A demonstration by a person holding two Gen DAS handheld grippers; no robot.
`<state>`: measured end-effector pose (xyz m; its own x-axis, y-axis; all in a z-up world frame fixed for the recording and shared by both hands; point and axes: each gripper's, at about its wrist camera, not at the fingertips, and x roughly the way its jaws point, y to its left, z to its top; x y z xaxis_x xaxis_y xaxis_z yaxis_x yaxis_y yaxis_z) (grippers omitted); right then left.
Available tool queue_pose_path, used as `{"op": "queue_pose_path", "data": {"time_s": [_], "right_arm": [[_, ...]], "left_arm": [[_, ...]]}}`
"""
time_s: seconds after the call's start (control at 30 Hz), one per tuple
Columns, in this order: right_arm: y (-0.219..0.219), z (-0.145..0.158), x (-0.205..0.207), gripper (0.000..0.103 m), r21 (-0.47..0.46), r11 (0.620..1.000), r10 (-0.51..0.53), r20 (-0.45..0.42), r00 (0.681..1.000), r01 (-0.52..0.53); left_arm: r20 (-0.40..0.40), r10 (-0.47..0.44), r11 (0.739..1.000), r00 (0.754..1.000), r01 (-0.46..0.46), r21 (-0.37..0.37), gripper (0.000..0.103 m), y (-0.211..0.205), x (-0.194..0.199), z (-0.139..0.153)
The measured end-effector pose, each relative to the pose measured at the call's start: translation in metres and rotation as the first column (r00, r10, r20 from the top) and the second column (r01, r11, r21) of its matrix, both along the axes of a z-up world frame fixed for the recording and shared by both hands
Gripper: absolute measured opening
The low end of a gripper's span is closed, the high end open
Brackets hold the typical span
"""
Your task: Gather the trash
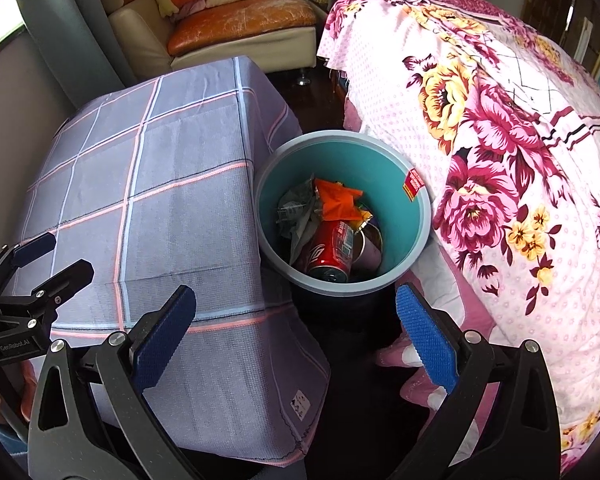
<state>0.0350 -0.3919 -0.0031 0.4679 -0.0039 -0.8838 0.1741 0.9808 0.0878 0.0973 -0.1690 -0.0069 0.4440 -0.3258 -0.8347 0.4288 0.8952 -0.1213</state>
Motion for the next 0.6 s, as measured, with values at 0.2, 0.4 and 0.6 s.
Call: {"op": "queue_pose_path", "data": {"time_s": [0.2,0.4,0.6], "right_arm": [[-0.001,-0.001,0.004,0.096,-0.001,1.000,-0.001,-0.004,1.000,0.001],[-0.002,-0.002,0.008,0.096,0.001,1.000,-0.004,-0.009,1.000,0.004],[-0.005,-0.004,0.013,0.096,0.004,1.000,-0.009,-0.017,1.000,0.009]], "left_arm": [[0.000,0.001,1.000,1.000,-0.001,0.007,0.099,-0.001,0.003,-0.002],[-0.002,0.005,1.000,1.000,-0.005,0.011,0.099,-0.001,0.007,-0.003],[-0.003,0.013,1.000,1.000,-0.013,0.023,0.099,0.000,0.013,-0.007]]}}
